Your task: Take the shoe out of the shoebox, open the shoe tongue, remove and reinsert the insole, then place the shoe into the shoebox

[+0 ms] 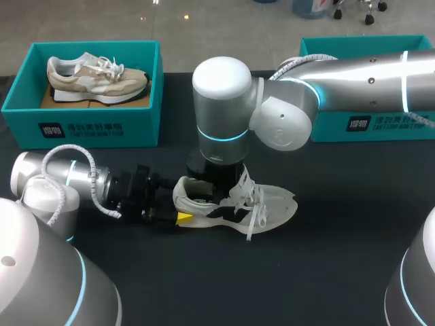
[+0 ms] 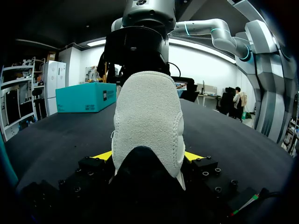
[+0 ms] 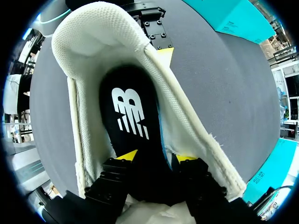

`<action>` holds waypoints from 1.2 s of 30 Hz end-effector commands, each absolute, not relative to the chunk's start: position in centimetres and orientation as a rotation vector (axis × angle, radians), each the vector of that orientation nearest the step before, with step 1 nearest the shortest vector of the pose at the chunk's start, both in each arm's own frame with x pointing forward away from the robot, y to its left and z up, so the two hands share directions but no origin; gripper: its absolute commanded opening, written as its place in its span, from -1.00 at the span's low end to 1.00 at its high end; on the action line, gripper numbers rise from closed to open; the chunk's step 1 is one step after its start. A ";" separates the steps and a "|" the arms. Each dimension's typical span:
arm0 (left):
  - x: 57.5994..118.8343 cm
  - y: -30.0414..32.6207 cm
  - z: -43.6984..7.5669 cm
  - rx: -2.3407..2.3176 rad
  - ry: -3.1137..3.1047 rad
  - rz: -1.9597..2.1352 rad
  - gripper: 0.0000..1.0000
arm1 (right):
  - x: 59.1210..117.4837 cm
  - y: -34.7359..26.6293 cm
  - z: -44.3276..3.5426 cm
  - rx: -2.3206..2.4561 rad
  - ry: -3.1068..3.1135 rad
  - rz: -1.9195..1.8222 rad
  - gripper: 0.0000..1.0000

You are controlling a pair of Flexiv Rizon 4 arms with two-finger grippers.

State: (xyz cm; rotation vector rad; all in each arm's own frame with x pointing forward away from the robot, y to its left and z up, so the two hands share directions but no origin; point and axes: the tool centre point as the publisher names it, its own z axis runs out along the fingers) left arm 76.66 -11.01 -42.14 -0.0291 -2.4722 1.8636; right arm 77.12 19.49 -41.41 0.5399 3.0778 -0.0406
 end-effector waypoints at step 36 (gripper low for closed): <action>76.7 -11.0 -42.3 -0.029 -2.472 1.863 -1.00 | 76.7 17.8 -38.5 0.561 3.084 0.145 -1.00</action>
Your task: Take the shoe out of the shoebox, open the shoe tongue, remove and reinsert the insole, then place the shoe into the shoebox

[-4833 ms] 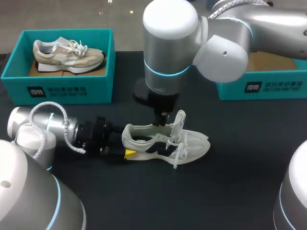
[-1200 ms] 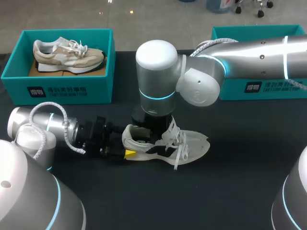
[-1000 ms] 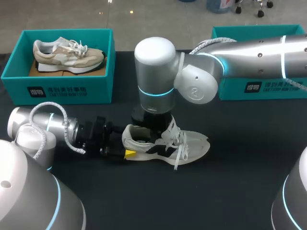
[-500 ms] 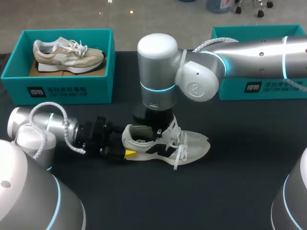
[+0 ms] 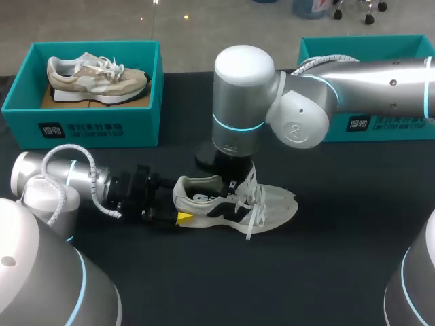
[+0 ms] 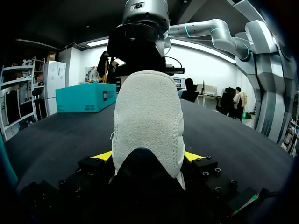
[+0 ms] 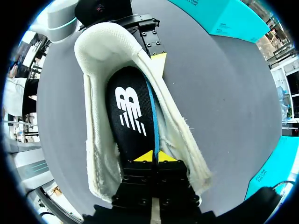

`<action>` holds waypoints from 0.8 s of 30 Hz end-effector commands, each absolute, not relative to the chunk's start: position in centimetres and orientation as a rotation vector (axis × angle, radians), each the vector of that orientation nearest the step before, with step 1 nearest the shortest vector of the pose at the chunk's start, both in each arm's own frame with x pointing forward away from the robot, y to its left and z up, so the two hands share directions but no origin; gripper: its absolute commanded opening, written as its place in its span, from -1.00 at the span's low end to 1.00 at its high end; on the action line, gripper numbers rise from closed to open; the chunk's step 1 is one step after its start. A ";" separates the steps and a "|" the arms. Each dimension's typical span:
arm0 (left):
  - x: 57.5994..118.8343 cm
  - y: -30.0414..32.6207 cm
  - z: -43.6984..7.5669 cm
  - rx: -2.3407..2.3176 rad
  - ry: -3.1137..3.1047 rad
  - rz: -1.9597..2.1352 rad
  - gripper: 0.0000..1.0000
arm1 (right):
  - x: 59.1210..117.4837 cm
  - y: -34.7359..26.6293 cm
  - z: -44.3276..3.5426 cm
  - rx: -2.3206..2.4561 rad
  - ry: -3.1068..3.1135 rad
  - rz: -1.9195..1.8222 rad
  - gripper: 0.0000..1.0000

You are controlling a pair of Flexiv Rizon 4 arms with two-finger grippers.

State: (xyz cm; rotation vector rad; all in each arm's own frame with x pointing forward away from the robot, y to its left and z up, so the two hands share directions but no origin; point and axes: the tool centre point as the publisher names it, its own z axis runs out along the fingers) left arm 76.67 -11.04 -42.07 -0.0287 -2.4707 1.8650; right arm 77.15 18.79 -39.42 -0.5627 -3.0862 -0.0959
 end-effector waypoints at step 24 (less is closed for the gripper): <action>76.7 -11.0 -42.3 -0.029 -2.472 1.863 -1.00 | 77.8 16.8 -36.2 -0.592 -3.062 -0.387 -1.00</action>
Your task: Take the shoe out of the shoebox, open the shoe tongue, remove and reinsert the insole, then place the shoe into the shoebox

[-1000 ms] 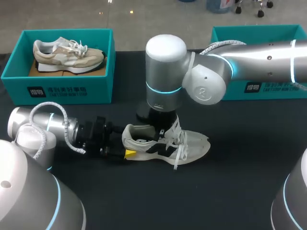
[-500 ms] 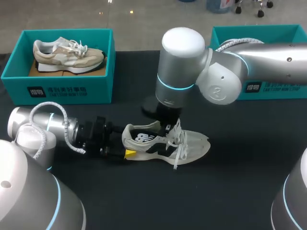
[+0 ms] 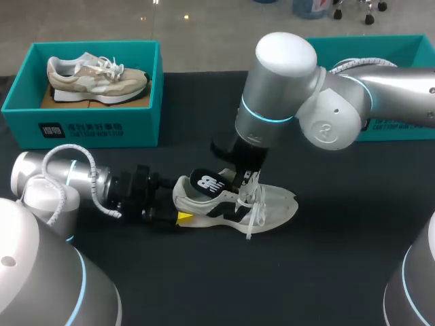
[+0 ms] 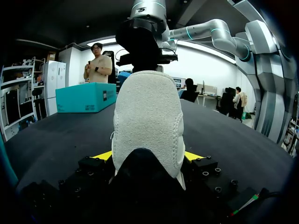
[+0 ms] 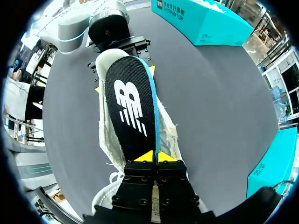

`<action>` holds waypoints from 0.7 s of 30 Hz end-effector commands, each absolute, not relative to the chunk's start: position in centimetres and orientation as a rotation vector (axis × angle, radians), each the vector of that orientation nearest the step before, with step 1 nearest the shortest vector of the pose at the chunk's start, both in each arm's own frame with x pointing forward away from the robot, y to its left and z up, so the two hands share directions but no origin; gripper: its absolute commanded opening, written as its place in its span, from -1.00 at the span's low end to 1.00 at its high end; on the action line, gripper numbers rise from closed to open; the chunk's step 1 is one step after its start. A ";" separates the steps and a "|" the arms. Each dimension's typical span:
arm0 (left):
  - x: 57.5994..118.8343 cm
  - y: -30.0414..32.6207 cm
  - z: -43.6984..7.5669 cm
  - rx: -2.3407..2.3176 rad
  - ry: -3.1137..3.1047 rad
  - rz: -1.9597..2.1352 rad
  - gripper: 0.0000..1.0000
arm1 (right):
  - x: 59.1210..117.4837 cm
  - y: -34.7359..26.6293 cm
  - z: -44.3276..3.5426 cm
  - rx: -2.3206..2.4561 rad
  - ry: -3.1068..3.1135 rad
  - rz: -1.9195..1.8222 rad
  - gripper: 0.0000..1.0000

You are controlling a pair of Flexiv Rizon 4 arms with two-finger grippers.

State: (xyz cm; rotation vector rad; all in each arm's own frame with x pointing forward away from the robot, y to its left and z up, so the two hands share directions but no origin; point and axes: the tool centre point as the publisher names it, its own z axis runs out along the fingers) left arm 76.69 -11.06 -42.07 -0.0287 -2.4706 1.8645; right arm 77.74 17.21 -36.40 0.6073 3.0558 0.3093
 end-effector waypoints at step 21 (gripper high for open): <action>76.7 -11.0 -42.3 -0.029 -2.472 1.863 -1.00 | 78.5 21.4 -33.2 0.333 3.146 0.670 -1.00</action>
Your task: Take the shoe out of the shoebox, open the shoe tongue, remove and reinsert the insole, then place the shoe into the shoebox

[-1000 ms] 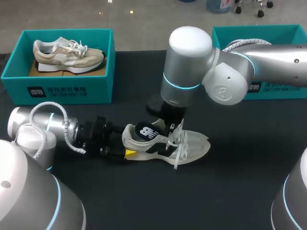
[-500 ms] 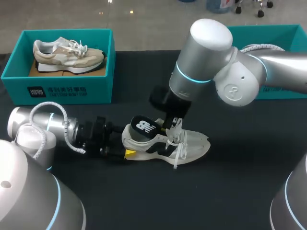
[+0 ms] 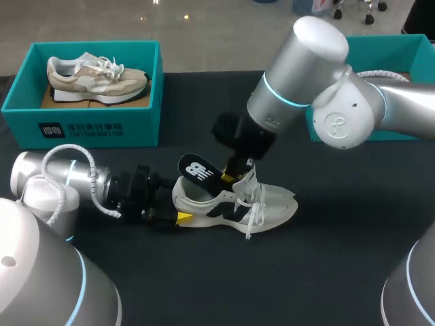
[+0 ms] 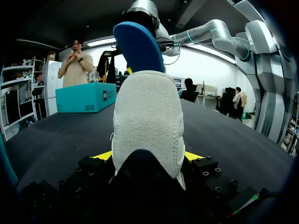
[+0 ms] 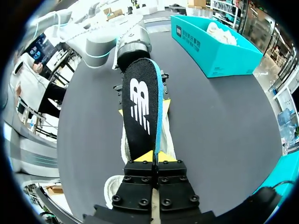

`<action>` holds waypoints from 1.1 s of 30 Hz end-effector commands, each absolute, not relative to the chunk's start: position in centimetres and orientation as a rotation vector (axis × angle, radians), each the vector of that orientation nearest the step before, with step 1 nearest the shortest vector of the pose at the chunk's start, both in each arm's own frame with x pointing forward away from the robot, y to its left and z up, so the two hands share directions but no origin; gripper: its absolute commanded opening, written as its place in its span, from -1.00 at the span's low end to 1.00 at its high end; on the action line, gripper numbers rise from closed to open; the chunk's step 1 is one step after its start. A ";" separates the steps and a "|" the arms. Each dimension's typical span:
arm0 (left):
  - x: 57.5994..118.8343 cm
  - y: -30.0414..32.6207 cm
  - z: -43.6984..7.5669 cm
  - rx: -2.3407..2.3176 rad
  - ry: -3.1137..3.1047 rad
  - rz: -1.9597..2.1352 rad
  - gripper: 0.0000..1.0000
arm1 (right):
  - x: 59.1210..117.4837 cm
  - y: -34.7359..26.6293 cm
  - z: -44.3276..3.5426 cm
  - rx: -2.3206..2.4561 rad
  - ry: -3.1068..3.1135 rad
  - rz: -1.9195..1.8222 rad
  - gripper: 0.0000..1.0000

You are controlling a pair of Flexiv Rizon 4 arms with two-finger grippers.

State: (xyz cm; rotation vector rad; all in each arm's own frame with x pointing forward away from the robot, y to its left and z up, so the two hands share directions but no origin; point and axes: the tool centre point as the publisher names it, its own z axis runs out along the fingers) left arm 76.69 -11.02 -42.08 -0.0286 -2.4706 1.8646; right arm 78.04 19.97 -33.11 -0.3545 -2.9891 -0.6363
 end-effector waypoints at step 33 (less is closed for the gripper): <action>76.7 -11.0 -42.3 -0.029 -2.472 1.863 -1.00 | 79.6 23.1 -34.3 -0.072 -2.577 -0.812 -0.37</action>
